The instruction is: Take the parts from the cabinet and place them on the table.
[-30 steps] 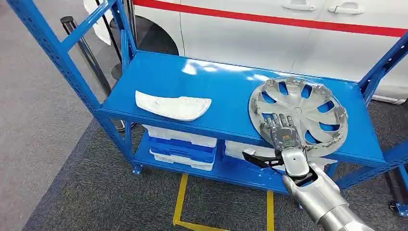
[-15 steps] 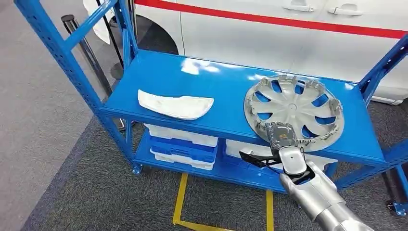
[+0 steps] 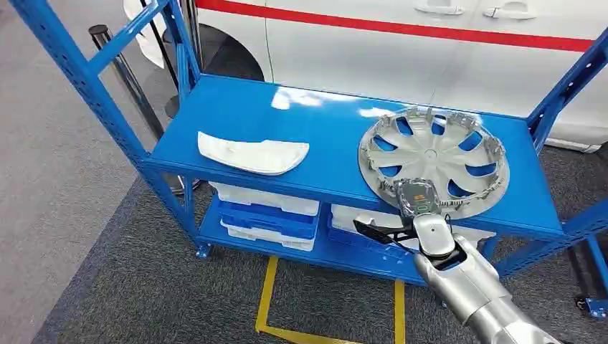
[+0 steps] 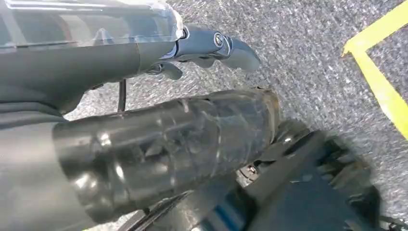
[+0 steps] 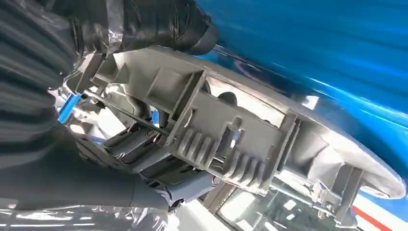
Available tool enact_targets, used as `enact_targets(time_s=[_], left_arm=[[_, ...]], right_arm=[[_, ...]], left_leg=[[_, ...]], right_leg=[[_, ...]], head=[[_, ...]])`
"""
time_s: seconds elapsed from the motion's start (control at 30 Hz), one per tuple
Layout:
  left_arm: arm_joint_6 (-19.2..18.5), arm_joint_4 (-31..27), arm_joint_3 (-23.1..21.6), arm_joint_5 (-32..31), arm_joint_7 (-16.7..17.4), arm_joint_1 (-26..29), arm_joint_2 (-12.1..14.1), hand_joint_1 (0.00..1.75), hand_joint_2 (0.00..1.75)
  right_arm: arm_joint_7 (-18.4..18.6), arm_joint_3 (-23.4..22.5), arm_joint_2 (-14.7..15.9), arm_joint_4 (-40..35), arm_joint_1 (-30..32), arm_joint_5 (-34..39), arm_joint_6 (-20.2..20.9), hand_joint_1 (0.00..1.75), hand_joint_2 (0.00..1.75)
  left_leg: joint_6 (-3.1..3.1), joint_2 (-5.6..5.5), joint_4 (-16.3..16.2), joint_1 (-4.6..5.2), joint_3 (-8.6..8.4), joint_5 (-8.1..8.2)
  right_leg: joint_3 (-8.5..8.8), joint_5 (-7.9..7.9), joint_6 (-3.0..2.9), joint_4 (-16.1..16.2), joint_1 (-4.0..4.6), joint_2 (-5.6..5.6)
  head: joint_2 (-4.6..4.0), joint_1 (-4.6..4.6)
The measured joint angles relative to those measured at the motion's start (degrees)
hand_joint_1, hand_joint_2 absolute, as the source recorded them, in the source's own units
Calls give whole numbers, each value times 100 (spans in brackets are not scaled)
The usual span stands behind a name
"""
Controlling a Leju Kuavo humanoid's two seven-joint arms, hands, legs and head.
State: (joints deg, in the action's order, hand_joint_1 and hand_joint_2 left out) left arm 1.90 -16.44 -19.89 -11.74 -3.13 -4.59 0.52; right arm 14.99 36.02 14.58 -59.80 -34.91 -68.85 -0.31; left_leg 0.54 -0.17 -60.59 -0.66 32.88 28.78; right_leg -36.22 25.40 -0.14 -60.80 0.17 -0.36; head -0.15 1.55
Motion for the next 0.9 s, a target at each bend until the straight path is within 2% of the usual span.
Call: enact_targets(time_s=[0.1,0.13,0.17,0.2,0.27,0.3,0.33,0.37,0.4,0.43,0.47,0.5,0.53,0.57,0.6,0.63,0.67,0.7,0.73,0.8,0.83,0.87,0.9], left_arm=[[-2,0,2,-33,-33,27,2,0,0],[-2,0,4,-42,-39,26,0,0,0],[0,0,4,-44,-48,20,2,0,0],[11,0,7,-48,-61,17,2,0,0],[50,0,7,-66,-92,17,0,0,0],[70,0,7,-88,-114,21,2,0,0],[81,0,7,-101,-144,34,2,0,0],[96,0,7,-107,-188,47,2,0,0],[107,0,7,-114,-225,57,2,0,0],[118,0,7,-114,-256,63,0,0,0],[131,0,7,-114,-271,65,0,0,0],[147,0,7,-114,-280,62,0,0,0],[153,0,9,-114,-286,65,2,0,0],[157,0,7,-114,-288,71,2,0,0],[171,0,7,-116,-312,75,0,0,175],[177,0,7,-122,-341,76,0,0,175],[190,0,7,-129,-371,74,0,0,175],[199,0,7,-147,-387,77,2,0,175],[208,0,7,-151,-395,76,2,0,175],[208,0,7,-164,-407,82,0,0,175],[205,0,4,-171,-411,83,0,0,175],[205,0,4,-177,-413,86,0,0,175],[206,0,2,-179,-422,85,2,0,175]], right_arm=[[-213,-28,-11,-13,47,302,-431,173,175],[-346,-68,-11,-44,105,477,-602,175,175],[-532,-140,-11,-129,194,727,-783,173,175],[-755,-228,-15,-237,270,1057,-960,171,175],[-1201,-449,-83,-530,474,1759,-1236,173,175],[-1400,-556,-107,-698,611,2080,-1325,175,175],[-1601,-658,-140,-860,743,2419,-1370,175,175],[-1815,-782,-177,-1048,867,2806,-1390,175,175],[-1982,-902,-216,-1232,961,3124,-1401,175,175],[-2066,-993,-243,-1382,1025,3292,-1407,175,175],[-2114,-1069,-265,-1531,1066,3381,-1412,175,175],[-2135,-1128,-280,-1635,1093,3427,-1423,175,175],[-2151,-1165,-295,-1710,1119,3440,-1427,175,175],[-2178,-1195,-310,-1784,1156,3486,-1429,173,175],[-2244,-1211,-319,-1849,1198,3590,-1431,175,175],[-2318,-1235,-326,-1908,1233,3714,-1429,175,175],[-2385,-1291,-351,-2017,1288,3902,-1418,175,175],[-2444,-1353,-358,-2107,1321,4055,-1392,175,175],[-2481,-1425,-380,-2194,1346,4222,-1335,175,175],[-2487,-1495,-420,-2317,1435,4442,-1245,175,175],[-2487,-1534,-435,-2373,1490,4523,-1224,175,175],[-2477,-1585,-457,-2413,1531,4621,-1191,175,175],[-2474,-1628,-487,-2441,1559,4775,-1132,175,175]], left_leg=[[85,-5,-10,25,32,-42],[139,5,42,-14,21,-80],[169,13,61,-28,8,-101],[192,18,76,-29,12,-114],[199,29,79,-27,24,-117],[201,28,78,-27,25,-114],[202,24,77,-28,21,-108],[202,9,76,-30,16,-101],[189,-3,75,-31,2,-92],[169,-9,76,-32,-17,-78],[148,-14,81,-32,-29,-64],[119,-17,84,-2,-15,-55],[86,-20,93,-9,-4,-59],[57,-17,104,-14,-7,-69],[25,-16,136,-26,-24,-64],[-15,-15,159,-26,-45,-63],[-44,-3,113,-32,-25,1],[-49,-1,-44,-32,16,116],[-47,-3,-401,-33,182,328],[-59,-4,-1283,-30,615,699],[-65,-3,-1553,-30,760,746],[-66,-3,-1553,-30,777,648],[-63,-2,-1312,-30,681,447]], right_leg=[[-6,-54,84,35,-19,14],[-14,-46,100,18,-18,24],[-43,36,130,-53,-39,33],[-155,228,166,-293,-41,32],[-542,649,223,-1153,-73,32],[-704,758,241,-1509,-87,32],[-761,730,252,-1623,-105,31],[-696,575,253,-1471,-120,30],[-511,337,243,-1093,-132,30],[-259,69,224,-569,-137,29],[-49,-87,197,-91,-134,29],[25,5,177,-19,-81,33],[36,18,138,77,-63,32],[29,14,124,71,-49,28],[29,28,96,67,-40,33],[43,17,71,101,-39,39],[104,-18,14,184,-113,27],[133,-21,-14,223,-82,26],[139,-15,-77,220,-72,16],[139,0,-101,214,-44,21],[139,5,-108,206,-32,27],[142,10,-112,198,-26,39],[145,17,-112,184,-26,50]], head=[[0,7],[0,7],[0,9],[0,15],[0,9],[0,13],[0,9],[0,13],[0,11],[0,11],[0,13],[0,11],[0,9],[0,7],[0,9],[0,9],[0,0],[0,4],[0,0],[0,4],[0,0],[0,4],[0,0]])
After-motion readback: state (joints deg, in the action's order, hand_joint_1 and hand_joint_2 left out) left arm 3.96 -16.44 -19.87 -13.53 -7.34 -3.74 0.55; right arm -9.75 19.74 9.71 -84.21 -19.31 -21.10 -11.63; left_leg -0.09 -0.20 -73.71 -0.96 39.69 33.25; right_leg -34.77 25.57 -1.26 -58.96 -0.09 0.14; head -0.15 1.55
